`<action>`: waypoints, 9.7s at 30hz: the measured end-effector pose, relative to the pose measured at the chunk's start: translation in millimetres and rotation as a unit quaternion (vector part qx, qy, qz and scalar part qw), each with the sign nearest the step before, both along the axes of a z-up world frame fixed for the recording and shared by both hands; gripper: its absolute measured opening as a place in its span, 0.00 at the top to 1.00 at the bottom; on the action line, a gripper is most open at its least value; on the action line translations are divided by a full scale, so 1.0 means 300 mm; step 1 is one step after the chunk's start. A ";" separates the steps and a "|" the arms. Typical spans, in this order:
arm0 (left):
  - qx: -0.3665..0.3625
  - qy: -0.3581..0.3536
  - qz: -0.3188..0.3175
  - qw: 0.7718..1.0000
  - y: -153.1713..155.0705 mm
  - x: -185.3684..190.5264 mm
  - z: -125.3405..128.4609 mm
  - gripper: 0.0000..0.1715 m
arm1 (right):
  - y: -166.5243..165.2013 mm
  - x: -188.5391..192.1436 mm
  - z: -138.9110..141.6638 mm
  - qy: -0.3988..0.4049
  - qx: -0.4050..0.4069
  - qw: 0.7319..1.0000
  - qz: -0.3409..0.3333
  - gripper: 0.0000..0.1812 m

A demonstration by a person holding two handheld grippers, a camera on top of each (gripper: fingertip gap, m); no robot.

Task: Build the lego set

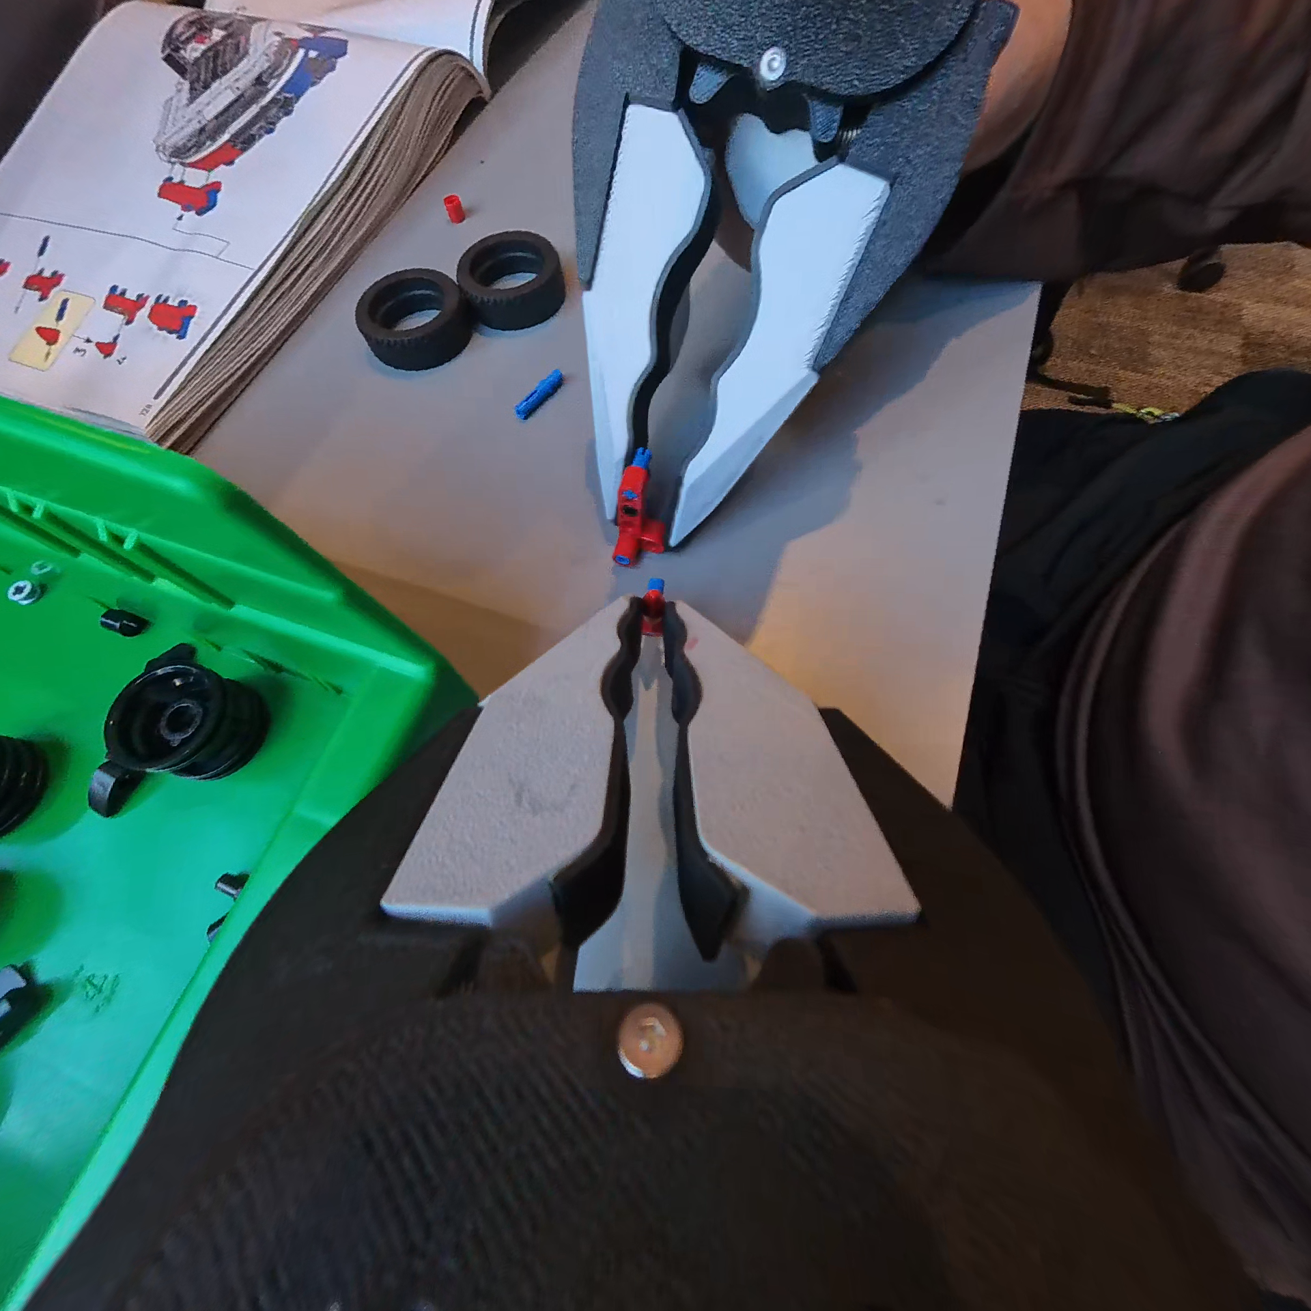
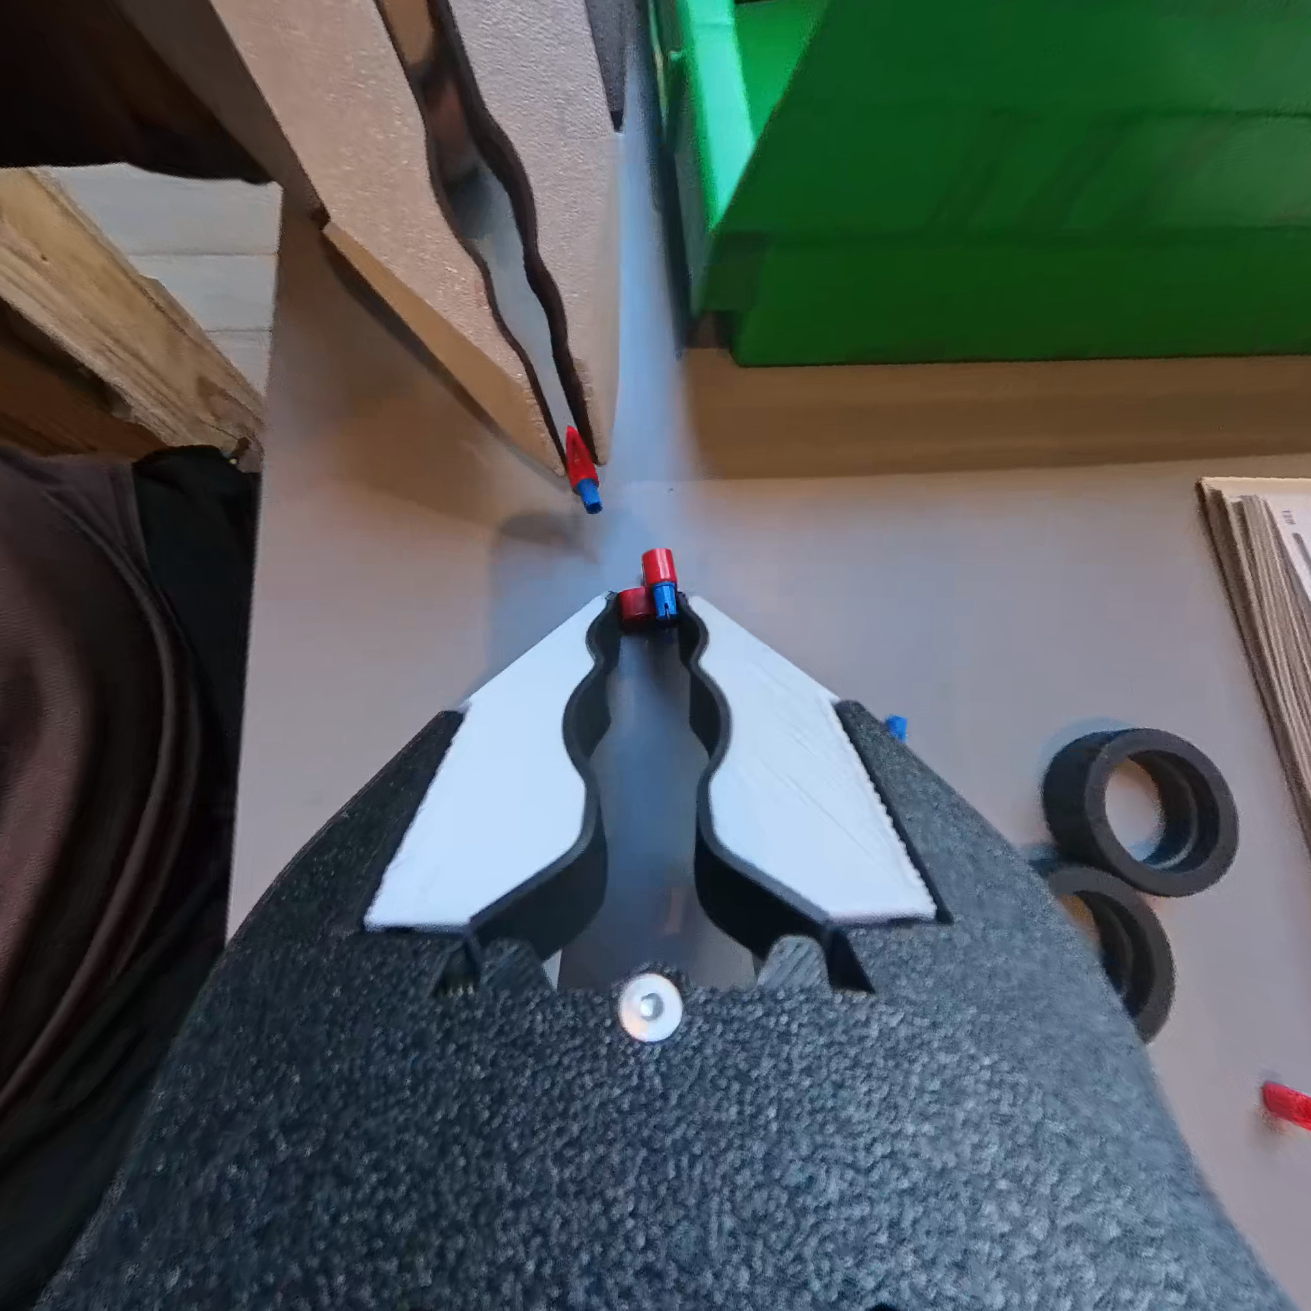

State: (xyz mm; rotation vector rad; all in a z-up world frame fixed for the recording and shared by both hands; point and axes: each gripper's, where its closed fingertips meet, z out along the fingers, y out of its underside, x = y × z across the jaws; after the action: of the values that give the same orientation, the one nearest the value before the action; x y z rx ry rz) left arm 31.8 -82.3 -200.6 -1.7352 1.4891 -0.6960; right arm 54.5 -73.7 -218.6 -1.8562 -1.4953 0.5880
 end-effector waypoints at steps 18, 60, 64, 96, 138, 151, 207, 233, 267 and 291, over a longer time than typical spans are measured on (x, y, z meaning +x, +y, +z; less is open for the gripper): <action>0.002 0.016 -0.070 0.997 -0.071 0.040 -0.017 0.98 | -0.096 0.002 0.010 0.018 -0.036 0.998 0.048 0.88; -0.016 0.021 -0.063 0.998 -0.052 0.035 -0.025 0.98 | -0.081 -0.031 0.012 0.019 -0.024 0.995 0.093 0.97; -0.045 0.017 -0.065 0.997 -0.051 0.036 -0.025 0.98 | -0.081 -0.031 0.011 0.020 -0.027 0.995 0.094 0.97; -0.010 0.076 -0.105 0.991 -0.059 0.034 -0.052 0.97 | -0.078 -0.035 0.014 0.011 0.007 0.993 0.118 0.97; -0.007 0.056 -0.131 0.990 -0.095 -0.021 -0.043 0.97 | -0.116 -0.095 0.011 0.019 -0.042 0.989 0.143 0.97; -0.007 0.112 -0.103 0.988 -0.094 -0.022 -0.043 0.98 | -0.112 -0.098 0.012 -0.048 0.029 0.987 0.152 0.97; -0.113 0.028 -0.066 0.991 -0.055 0.007 -0.037 0.97 | -0.091 -0.089 0.011 0.028 -0.081 0.988 0.125 0.97; -0.091 0.031 -0.068 0.993 -0.056 -0.010 -0.042 0.97 | -0.080 -0.084 0.010 0.027 -0.087 0.989 0.116 0.97; -0.089 -0.099 0.075 0.988 -0.072 0.026 0.076 0.97 | -0.026 0.019 0.177 0.046 0.080 0.994 -0.062 0.93; -0.499 -0.275 0.102 0.816 -0.134 0.128 0.139 0.97 | -0.137 -0.018 0.186 0.065 0.209 0.969 -0.116 0.92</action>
State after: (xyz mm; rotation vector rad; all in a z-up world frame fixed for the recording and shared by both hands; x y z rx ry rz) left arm 70.3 -122.6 -158.9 -2.0643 0.4818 -1.8920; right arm 49.0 -114.6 -162.9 -1.5979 -1.1858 0.2519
